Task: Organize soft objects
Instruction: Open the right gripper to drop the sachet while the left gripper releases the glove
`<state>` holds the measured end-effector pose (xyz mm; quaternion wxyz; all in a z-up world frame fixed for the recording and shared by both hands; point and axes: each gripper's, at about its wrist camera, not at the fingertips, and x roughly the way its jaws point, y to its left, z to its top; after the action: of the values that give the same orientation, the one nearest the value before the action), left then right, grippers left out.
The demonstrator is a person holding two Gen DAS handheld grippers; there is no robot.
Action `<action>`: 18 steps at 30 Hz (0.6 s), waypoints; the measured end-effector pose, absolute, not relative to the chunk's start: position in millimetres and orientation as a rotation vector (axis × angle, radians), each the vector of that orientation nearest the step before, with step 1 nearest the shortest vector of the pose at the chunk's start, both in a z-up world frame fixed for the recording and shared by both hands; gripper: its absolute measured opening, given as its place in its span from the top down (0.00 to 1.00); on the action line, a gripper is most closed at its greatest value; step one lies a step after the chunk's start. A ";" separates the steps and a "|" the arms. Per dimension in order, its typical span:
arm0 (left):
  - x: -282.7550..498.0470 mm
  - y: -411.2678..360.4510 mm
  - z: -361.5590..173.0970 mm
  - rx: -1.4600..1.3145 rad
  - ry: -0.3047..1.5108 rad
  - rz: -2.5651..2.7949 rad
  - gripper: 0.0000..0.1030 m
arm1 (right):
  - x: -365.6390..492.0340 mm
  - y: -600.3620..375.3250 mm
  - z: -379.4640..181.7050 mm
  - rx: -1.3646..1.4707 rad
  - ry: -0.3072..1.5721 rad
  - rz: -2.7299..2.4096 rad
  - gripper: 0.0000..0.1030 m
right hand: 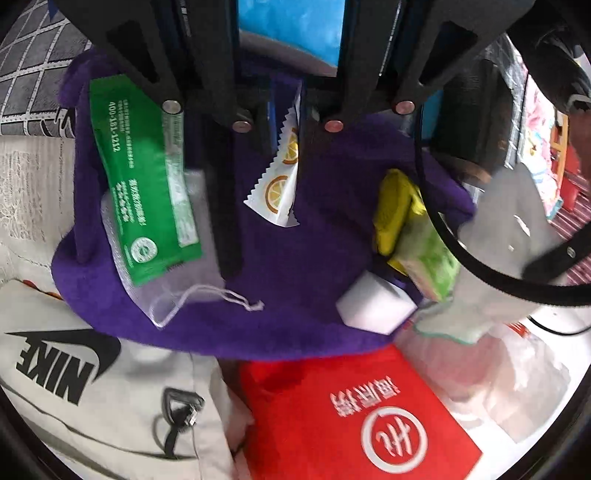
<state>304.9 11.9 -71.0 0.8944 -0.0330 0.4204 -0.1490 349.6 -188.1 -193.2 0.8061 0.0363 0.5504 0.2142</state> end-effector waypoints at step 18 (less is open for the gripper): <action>346.9 -20.9 -86.1 -0.049 0.891 -0.357 0.86 | 320.3 -221.5 -156.1 -0.031 1.025 0.260 0.51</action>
<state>346.9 -20.9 -86.1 0.8867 -0.0234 0.4287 -0.1717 320.3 -221.5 -156.1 0.8634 -0.0149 0.4888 0.1239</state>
